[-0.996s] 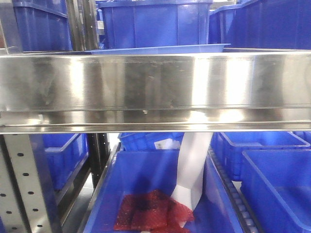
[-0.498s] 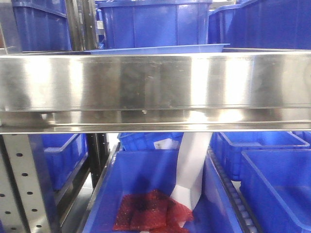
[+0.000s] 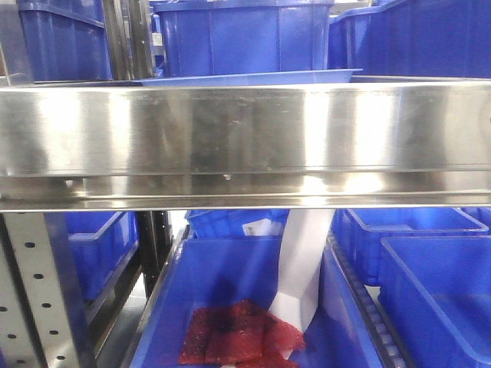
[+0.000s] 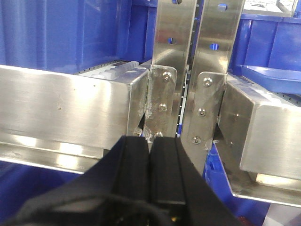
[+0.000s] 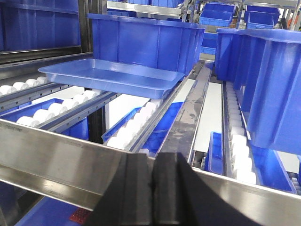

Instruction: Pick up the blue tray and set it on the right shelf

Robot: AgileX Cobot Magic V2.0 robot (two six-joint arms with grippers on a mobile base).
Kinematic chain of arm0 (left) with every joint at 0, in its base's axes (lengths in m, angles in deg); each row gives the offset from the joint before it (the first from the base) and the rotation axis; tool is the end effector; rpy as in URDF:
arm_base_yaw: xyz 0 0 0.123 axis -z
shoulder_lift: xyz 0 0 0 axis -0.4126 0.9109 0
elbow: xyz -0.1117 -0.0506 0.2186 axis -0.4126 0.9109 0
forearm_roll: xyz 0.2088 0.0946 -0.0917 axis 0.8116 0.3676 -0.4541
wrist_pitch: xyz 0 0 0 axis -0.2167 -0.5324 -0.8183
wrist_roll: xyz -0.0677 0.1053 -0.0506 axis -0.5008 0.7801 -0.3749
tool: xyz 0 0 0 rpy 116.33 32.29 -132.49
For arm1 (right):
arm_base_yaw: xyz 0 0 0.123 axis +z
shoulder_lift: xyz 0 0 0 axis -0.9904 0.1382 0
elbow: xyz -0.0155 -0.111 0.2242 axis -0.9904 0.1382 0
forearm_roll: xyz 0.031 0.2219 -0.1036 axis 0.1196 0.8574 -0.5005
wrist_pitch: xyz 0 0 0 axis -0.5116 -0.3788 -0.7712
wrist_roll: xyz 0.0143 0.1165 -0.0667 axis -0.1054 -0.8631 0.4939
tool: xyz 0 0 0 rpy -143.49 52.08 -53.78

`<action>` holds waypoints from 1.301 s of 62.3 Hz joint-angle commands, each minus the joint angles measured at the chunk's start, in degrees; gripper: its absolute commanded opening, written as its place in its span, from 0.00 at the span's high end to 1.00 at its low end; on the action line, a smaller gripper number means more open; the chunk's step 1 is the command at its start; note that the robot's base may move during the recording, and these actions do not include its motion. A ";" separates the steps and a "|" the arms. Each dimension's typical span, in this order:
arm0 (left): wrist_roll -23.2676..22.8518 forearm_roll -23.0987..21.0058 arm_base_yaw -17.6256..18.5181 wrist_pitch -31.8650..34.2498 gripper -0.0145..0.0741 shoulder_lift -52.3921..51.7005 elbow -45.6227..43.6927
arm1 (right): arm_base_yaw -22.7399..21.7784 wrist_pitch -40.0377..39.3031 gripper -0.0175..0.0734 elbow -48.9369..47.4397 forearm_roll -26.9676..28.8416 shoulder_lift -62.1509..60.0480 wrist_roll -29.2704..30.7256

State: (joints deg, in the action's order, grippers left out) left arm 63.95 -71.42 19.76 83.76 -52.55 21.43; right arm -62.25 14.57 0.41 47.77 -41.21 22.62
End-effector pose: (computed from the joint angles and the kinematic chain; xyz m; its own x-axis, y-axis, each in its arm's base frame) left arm 0.1302 0.0098 0.2003 0.0188 -0.0682 -0.9975 -0.0744 0.9948 -0.0694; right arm 0.1345 0.0395 0.2801 -0.0402 -0.0108 -0.9991 -0.2801 0.9600 0.0009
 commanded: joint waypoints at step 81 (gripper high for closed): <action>-0.02 -0.48 -0.17 5.42 0.89 -0.52 1.82 | -23.56 -15.01 0.75 19.48 16.83 -15.11 12.11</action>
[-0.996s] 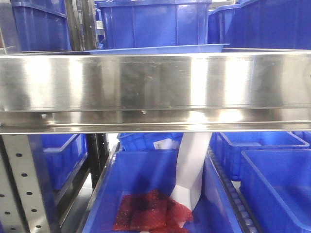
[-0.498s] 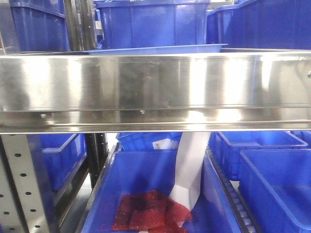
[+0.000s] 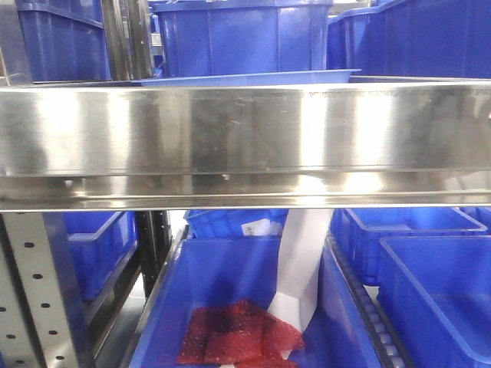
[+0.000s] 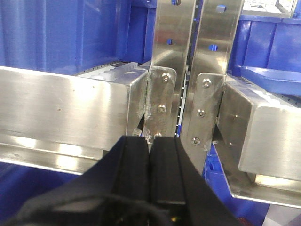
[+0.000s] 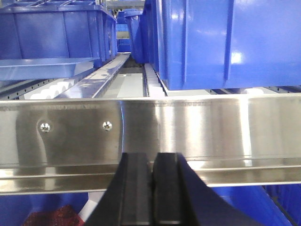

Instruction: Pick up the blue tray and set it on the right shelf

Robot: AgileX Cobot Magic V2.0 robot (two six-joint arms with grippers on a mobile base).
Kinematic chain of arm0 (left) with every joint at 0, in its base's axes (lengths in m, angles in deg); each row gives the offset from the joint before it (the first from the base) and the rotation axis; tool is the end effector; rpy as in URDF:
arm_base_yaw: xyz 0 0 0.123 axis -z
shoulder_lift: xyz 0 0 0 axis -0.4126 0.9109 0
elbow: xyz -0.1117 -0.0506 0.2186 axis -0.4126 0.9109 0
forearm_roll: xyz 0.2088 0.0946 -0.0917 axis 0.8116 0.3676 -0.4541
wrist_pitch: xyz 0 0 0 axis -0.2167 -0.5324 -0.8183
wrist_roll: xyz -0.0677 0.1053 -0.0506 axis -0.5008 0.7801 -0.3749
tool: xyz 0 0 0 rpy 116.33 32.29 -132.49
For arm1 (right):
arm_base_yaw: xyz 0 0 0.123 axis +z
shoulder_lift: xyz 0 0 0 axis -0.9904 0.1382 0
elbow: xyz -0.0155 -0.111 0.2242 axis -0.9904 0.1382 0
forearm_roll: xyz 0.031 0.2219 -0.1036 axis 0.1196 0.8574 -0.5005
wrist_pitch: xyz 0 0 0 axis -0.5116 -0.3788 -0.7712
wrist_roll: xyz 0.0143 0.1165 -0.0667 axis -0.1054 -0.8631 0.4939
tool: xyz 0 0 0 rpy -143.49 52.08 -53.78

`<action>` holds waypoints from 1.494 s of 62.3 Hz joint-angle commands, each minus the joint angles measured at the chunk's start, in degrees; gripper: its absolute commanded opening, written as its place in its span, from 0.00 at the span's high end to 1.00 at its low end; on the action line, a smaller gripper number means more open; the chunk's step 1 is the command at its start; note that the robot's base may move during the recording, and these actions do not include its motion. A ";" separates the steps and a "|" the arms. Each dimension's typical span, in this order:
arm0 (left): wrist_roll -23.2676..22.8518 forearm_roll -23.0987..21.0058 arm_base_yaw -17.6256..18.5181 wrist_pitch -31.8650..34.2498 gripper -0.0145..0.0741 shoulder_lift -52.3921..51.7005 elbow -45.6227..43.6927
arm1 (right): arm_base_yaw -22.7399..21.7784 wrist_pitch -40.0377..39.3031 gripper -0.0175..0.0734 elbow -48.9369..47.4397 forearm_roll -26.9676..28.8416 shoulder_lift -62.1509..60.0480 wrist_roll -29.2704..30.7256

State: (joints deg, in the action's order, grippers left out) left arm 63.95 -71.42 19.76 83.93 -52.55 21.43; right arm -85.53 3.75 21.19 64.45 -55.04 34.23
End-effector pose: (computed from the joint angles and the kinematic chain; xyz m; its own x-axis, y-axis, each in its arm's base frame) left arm 0.1302 0.0099 0.2007 0.0217 -0.0679 -0.9975 -0.0745 0.9948 -0.0694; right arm 0.1306 -0.0078 0.2007 0.0227 0.0835 -0.9962 0.0575 0.9947 0.0847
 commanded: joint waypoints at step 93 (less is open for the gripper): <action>-0.02 -0.48 5.97 -1.02 0.89 -0.76 1.82 | -0.28 -3.74 0.75 -1.31 0.15 -1.28 0.50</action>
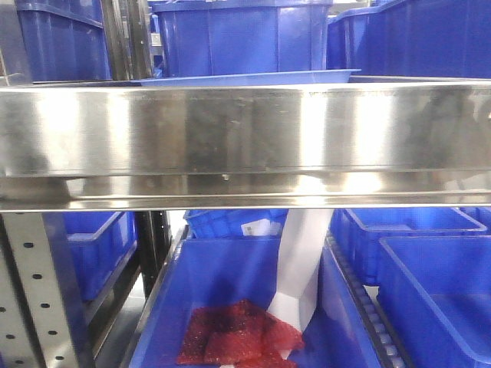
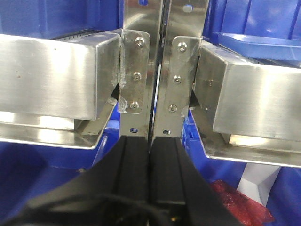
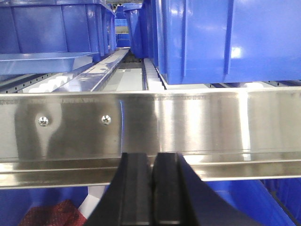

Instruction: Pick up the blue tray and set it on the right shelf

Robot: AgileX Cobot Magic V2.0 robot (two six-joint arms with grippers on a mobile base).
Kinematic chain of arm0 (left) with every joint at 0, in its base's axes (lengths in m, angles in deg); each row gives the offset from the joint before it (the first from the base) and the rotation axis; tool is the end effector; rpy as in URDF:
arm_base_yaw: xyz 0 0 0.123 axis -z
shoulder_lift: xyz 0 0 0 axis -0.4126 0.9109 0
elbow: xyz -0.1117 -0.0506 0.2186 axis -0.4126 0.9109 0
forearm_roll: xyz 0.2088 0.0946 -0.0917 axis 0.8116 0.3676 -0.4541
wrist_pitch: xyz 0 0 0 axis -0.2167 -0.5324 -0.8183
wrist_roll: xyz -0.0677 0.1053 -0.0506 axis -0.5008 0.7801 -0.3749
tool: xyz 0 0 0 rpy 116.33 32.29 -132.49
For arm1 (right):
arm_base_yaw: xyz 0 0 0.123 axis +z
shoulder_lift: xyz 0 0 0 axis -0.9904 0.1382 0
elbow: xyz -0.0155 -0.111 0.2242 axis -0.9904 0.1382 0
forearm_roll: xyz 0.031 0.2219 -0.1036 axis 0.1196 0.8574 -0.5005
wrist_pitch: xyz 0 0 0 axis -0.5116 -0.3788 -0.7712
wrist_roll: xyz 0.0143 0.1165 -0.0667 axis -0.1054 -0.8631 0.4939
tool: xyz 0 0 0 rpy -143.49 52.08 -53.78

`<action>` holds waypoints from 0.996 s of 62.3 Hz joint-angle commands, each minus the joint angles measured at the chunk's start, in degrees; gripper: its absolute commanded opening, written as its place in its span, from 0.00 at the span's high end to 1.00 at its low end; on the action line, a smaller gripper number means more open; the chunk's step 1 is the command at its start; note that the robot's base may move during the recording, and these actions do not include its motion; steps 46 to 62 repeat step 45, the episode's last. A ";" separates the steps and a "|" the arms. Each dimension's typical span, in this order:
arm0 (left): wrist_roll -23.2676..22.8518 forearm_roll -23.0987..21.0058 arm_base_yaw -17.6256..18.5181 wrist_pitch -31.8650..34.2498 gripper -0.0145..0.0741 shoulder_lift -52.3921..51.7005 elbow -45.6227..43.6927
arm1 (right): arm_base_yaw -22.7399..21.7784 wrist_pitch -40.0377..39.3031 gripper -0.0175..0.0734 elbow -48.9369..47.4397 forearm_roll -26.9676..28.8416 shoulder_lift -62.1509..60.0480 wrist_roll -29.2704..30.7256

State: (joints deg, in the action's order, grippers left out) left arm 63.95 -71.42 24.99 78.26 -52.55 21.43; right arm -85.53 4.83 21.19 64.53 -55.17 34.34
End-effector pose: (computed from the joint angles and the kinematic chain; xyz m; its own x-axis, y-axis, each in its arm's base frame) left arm 0.1301 -0.0031 0.1874 -0.0834 -0.0677 -0.9942 0.0178 0.9974 -0.0694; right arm 0.1304 -0.0077 0.1985 0.0062 0.0840 -0.9965 0.0583 0.9947 0.0842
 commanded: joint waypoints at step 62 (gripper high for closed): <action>-0.02 -0.48 3.84 4.64 0.89 -0.76 1.82 | -0.28 -4.82 0.75 -1.31 0.07 -1.15 0.39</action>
